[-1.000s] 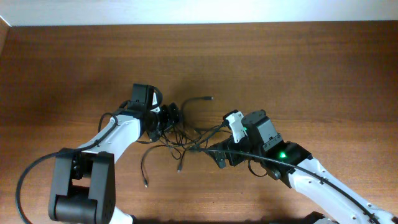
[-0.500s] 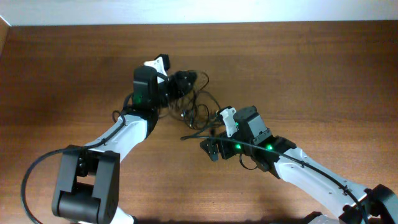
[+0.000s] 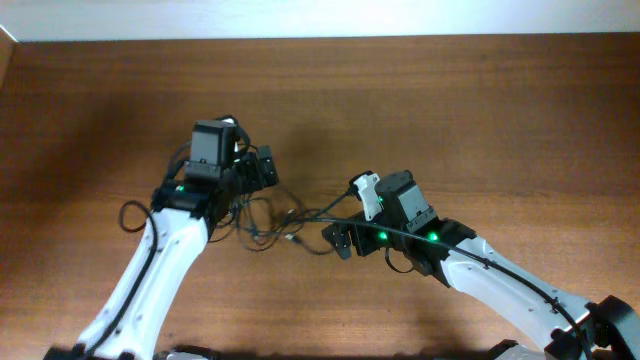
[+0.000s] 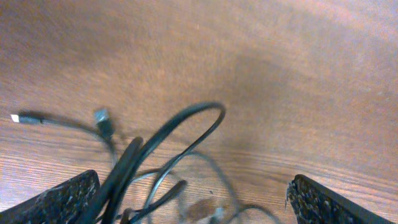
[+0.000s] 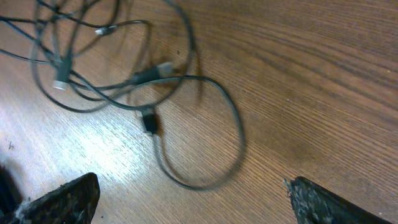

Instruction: Untangle cables

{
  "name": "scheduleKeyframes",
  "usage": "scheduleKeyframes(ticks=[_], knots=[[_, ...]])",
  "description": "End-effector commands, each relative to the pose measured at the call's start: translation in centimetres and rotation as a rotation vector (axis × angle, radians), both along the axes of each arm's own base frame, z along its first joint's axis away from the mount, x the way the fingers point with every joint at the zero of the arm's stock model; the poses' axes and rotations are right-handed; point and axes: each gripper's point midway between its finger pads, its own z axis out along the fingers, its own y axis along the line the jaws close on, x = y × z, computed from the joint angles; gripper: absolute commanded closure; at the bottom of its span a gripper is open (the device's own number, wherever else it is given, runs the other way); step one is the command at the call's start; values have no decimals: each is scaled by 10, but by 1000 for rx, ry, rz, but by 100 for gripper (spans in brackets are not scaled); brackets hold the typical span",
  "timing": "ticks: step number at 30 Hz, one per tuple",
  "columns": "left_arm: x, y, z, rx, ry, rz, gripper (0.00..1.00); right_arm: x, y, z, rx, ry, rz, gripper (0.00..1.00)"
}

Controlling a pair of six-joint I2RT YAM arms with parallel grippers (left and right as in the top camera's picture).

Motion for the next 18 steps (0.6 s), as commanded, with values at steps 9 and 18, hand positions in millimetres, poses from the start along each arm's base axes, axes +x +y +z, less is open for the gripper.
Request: scheduleKeyframes(ticks=[9, 18], knots=[[47, -160, 50, -244, -315, -447, 1, -6, -27, -10, -60, 83, -64, 2], [56, -31, 70, 486, -118, -99, 1, 1, -76, 28, -35, 53, -204, 1]])
